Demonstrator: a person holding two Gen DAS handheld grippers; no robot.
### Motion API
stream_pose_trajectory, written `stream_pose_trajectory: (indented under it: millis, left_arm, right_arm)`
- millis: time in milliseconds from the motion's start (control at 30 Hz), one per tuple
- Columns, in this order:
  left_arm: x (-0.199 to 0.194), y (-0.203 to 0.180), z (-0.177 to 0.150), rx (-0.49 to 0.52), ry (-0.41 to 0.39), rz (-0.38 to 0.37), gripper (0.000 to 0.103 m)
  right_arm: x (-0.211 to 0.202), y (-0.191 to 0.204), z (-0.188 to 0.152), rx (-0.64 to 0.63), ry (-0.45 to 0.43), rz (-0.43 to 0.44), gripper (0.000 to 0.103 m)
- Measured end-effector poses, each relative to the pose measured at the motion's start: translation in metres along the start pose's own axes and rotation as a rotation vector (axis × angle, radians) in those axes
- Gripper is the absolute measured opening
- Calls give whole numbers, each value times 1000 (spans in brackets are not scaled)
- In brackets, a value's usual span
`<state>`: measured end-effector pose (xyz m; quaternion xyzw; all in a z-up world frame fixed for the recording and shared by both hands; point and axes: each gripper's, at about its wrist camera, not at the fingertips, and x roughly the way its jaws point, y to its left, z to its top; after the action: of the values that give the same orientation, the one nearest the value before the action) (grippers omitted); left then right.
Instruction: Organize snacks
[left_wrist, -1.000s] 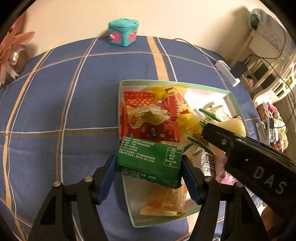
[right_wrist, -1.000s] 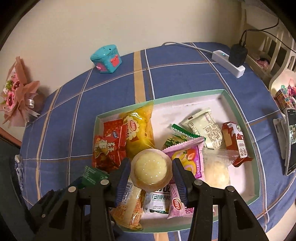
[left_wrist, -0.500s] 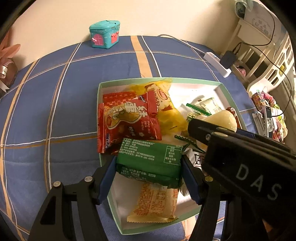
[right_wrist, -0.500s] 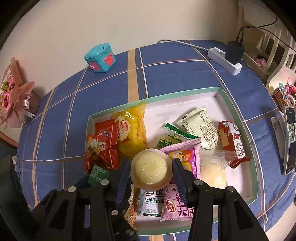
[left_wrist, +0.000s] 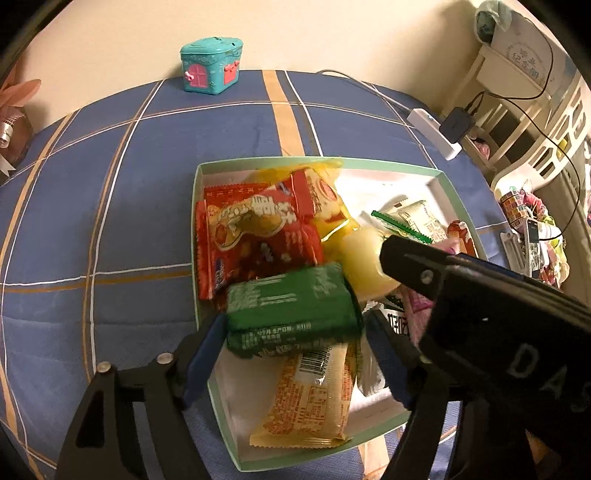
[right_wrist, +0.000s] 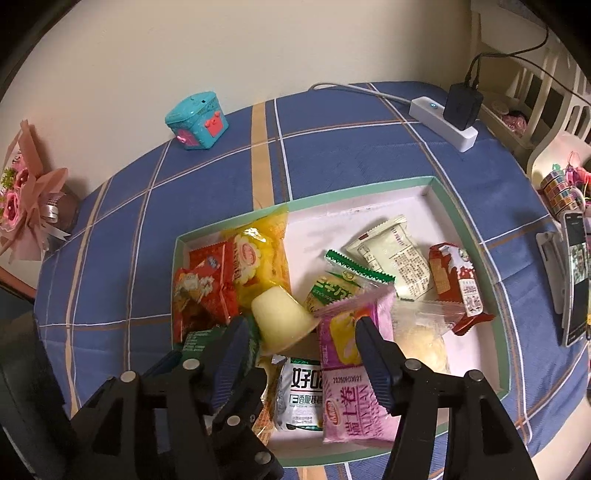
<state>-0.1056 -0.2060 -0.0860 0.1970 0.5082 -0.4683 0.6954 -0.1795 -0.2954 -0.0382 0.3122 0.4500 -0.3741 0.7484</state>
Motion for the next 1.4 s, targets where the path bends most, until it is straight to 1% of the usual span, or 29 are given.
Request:
stream_pose_trajectory:
  millis: [67, 233, 500, 800, 900, 967, 1033, 1100, 1133, 1200, 1267, 1333, 1400]
  left_arm:
    - [-1, 0, 1, -5, -3, -4, 86]
    - [-7, 3, 4, -18, -6, -17, 87]
    - [-25, 15, 7, -66, -2, -5, 88]
    - [-38, 33, 6, -127, 15, 3, 88]
    - [-45, 45, 6, -168, 0, 36, 88]
    - [-50, 56, 7, -201, -14, 73, 88]
    - [-53, 66, 7, -230, -26, 110, 88]
    - [-57, 79, 6, -255, -41, 170, 89]
    - [-59, 82, 5, -261, -46, 191, 90]
    - [-62, 91, 3, -277, -57, 240, 98]
    - [-66, 100, 2, -295, -68, 271, 98]
    - [-68, 107, 1, -310, -74, 290, 99]
    - [-71, 112, -1, -319, -78, 308, 102]
  right_arm:
    - [-3, 0, 0, 3, -5, -4, 68]
    - [-11, -2, 1, 15, -17, -18, 71]
    - [-20, -8, 2, 39, -32, -26, 72]
    - [-20, -11, 1, 49, -25, -34, 71]
    - [-19, -10, 0, 45, -17, -44, 71]
    - [-18, -7, -1, 33, -13, -52, 74]
    - [-18, -4, -3, 21, -10, -55, 79]
    - [-18, 0, -5, 8, -11, -59, 80]
    - [-18, 2, -5, 1, -12, -62, 83]
    - [-19, 7, -7, -14, -19, -69, 88]
    - [-20, 11, -9, -26, -23, -74, 93]
    - [-21, 14, -11, -39, -27, -75, 100]
    - [-22, 18, -13, -56, -35, -76, 103]
